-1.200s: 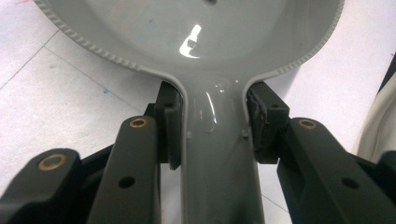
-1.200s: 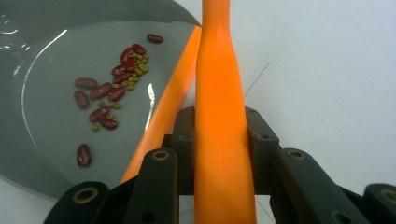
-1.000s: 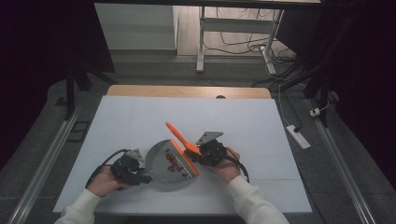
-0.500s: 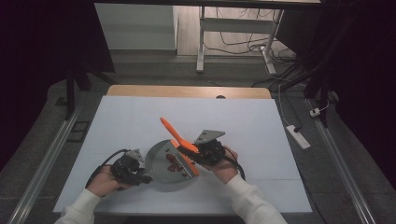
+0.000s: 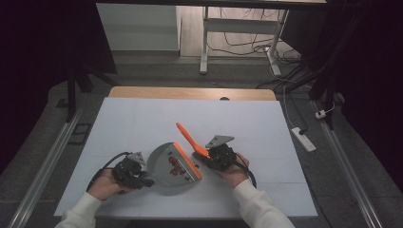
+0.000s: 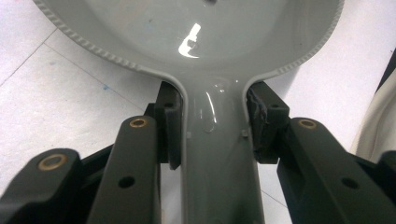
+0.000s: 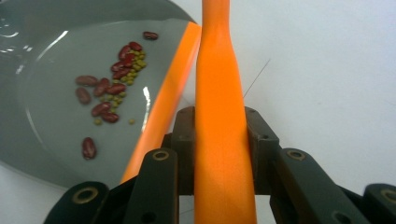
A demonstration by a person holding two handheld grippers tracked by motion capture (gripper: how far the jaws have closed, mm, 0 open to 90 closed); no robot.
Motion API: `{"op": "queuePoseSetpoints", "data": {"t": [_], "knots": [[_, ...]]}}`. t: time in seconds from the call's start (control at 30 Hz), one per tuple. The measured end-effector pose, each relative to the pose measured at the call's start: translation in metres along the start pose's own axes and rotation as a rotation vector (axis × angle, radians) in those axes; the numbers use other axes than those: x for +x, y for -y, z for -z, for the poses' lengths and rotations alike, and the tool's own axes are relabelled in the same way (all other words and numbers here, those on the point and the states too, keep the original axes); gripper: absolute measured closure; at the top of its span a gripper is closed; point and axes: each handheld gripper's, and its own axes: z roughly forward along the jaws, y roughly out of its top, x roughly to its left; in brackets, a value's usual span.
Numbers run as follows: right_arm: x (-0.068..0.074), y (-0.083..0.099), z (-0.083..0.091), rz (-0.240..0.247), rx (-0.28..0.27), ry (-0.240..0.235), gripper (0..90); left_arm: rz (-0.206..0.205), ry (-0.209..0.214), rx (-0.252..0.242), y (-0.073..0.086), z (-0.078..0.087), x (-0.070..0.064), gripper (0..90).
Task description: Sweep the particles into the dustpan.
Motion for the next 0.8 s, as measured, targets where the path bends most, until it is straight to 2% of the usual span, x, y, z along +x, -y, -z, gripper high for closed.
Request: {"op": "queuePoseSetpoints", "data": {"t": [0.07,0.13,0.2,0.23,0.3,0.33,0.43,0.53,0.6,0.8], "knots": [[0.003,0.000,0.000,0.005,0.002,0.002,69.7,0.000,0.000,-0.001,0.000,0.000,0.000,61.6],[0.007,0.001,0.000,-0.011,-0.007,-0.022,69.7,-0.001,-0.001,0.000,0.000,0.000,0.000,61.6],[0.013,0.001,0.000,-0.005,-0.009,-0.010,69.7,0.001,-0.001,0.000,0.000,0.000,0.000,61.6],[0.015,0.002,0.001,-0.004,-0.015,-0.019,69.7,0.000,0.000,0.000,0.000,0.000,0.000,61.6],[0.019,0.001,0.001,-0.035,-0.033,-0.059,69.7,0.000,0.000,0.001,0.000,0.000,0.000,61.6],[0.022,0.000,0.001,-0.030,-0.041,-0.060,69.7,0.000,-0.001,0.001,0.000,0.000,0.000,61.6],[0.027,-0.005,0.005,-0.035,-0.075,-0.131,69.8,-0.002,-0.001,0.001,0.000,0.000,0.000,61.6],[0.028,-0.008,0.011,-0.017,-0.101,-0.112,69.7,0.000,-0.002,-0.002,0.000,0.000,0.000,61.6],[0.021,-0.009,0.016,-0.035,-0.118,-0.103,69.7,0.000,-0.003,-0.005,0.001,-0.001,0.000,61.6],[-0.001,-0.003,0.024,-0.081,-0.125,-0.047,69.7,-0.013,-0.019,-0.020,0.003,-0.001,-0.001,61.6]]}}
